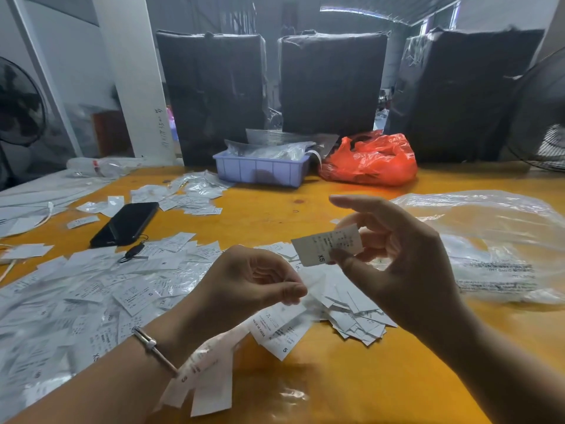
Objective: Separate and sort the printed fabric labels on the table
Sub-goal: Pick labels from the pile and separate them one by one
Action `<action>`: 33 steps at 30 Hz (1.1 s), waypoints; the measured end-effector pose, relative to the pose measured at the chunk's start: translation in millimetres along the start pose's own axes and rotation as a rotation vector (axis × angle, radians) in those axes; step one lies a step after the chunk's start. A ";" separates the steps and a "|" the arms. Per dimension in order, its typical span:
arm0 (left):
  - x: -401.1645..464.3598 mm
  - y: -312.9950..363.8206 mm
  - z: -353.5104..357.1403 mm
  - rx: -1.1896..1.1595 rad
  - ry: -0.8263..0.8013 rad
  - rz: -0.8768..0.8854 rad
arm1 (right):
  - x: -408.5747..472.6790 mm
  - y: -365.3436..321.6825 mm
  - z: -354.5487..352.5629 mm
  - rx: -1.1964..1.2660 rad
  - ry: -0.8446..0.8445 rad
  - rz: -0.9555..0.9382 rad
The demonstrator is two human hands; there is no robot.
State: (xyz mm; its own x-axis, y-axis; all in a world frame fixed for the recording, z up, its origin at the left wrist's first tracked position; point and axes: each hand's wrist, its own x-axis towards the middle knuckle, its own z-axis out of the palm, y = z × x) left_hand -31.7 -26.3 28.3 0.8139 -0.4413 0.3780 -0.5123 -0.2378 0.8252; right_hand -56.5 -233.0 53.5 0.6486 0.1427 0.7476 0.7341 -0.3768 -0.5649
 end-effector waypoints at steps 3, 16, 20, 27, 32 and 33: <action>-0.2 0.3 -0.9 0.010 -0.005 -0.002 | -0.3 2.5 -1.3 -0.059 -0.002 -0.031; 0.3 -0.8 -1.7 0.041 -0.022 0.002 | -2.0 9.5 1.3 -0.174 -0.169 0.000; 0.6 -2.6 -0.4 0.067 -0.043 -0.009 | -0.3 9.7 0.4 -0.170 -0.194 0.024; 0.2 -2.7 -1.6 0.053 -0.060 -0.030 | 1.7 13.1 -1.8 0.050 -0.218 0.146; 0.8 -2.3 -1.8 0.059 -0.091 -0.033 | 0.8 19.4 -0.3 -0.064 -0.246 0.151; 0.8 -2.5 -1.8 0.062 -0.096 -0.037 | 0.2 20.5 0.3 -0.064 -0.248 0.151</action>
State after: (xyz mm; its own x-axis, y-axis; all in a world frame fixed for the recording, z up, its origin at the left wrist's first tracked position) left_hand -29.3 -24.5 27.3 0.8039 -0.5116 0.3034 -0.5009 -0.3072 0.8092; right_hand -41.3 -240.4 42.0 0.7849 0.2970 0.5438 0.6162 -0.4667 -0.6344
